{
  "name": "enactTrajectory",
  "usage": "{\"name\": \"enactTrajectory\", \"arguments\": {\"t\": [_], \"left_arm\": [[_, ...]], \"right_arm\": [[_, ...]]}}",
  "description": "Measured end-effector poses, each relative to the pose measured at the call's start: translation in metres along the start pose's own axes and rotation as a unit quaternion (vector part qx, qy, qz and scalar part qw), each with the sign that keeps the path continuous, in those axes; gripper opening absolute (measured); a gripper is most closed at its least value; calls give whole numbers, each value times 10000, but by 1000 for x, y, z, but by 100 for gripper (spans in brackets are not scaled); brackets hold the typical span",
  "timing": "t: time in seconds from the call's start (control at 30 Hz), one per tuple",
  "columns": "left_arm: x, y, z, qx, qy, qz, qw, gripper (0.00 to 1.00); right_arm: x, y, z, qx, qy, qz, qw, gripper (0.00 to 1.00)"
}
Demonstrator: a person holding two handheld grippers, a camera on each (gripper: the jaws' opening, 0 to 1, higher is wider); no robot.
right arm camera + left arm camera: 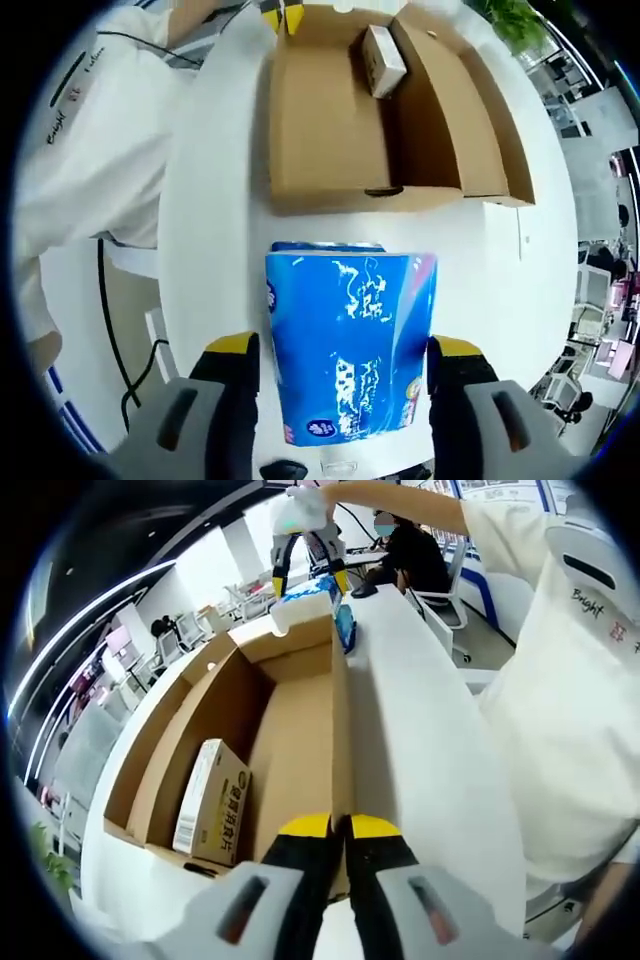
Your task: Operate the shoe box by opening the lid, removing the specified soft item, and placing it in the target area until the item is outside and the box remains undamaged.
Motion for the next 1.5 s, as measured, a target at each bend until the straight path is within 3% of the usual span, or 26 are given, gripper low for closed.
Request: {"name": "enactTrajectory", "arguments": {"t": [0.07,0.13,0.2,0.23,0.33,0.47,0.53,0.6,0.67,0.8,0.93,1.0,1.17,1.23,1.3,1.33,1.4,1.43,1.5], "left_arm": [[0,0,0,10,-21,15,10000,4],[0,0,0,18,-21,23,10000,4],[0,0,0,13,2,14,10000,4],[0,0,0,7,8,12,10000,4],[0,0,0,2,22,11,10000,4],[-1,0,0,26,12,31,10000,4],[-1,0,0,27,39,26,10000,4],[-1,0,0,26,58,14,10000,4],[-1,0,-1,25,71,13,10000,4],[-1,0,-1,48,114,35,9999,4],[-1,0,-1,26,119,43,9999,4],[-1,0,-1,27,126,56,9999,4],[0,0,-1,37,125,64,9999,4],[0,0,0,39,121,55,9999,4],[0,0,0,44,109,59,9999,4],[0,0,0,49,115,62,9999,4],[0,0,0,51,107,69,9999,4],[0,0,0,51,109,70,9999,4],[0,0,0,46,122,68,9999,4]], "right_arm": [[5,6,-2,-22,-34,22,10000,68],[13,17,-2,-289,-68,-123,9995,63],[25,26,-5,-612,315,-282,9972,56],[34,29,-11,-614,530,-232,9964,55],[49,33,-19,-494,498,-50,9975,58],[63,41,-20,-610,715,127,9955,56],[74,45,-17,-812,758,485,9926,54],[76,48,-16,-870,765,478,9921,53],[80,48,-15,-872,766,695,9908,53],[85,51,-12,-948,685,1187,9860,44],[89,54,-8,-1195,420,1821,9751,48],[90,60,-2,-1595,326,2171,9625,47],[96,72,4,-1969,-120,3302,9230,45],[94,75,11,-2181,-677,3539,9070,48],[93,78,16,-2270,-818,3782,8937,52],[92,80,19,-2388,-1016,3989,8795,52],[91,81,19,-2232,-1197,4359,8636,49],[89,81,20,-2171,-1362,4393,8610,48],[90,79,20,-2147,-1564,4591,8477,48]]}}
Point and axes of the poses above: the point that each gripper's makers call its tool centre point, and the gripper's own axes: y roughly backward along the fingers, z roughly to its right, x roughly out of its top, the point moved 9 cm from there along y, roughly backward along the fingers, and after that the axes turned 2 degrees about x, right-handed, at the moved point
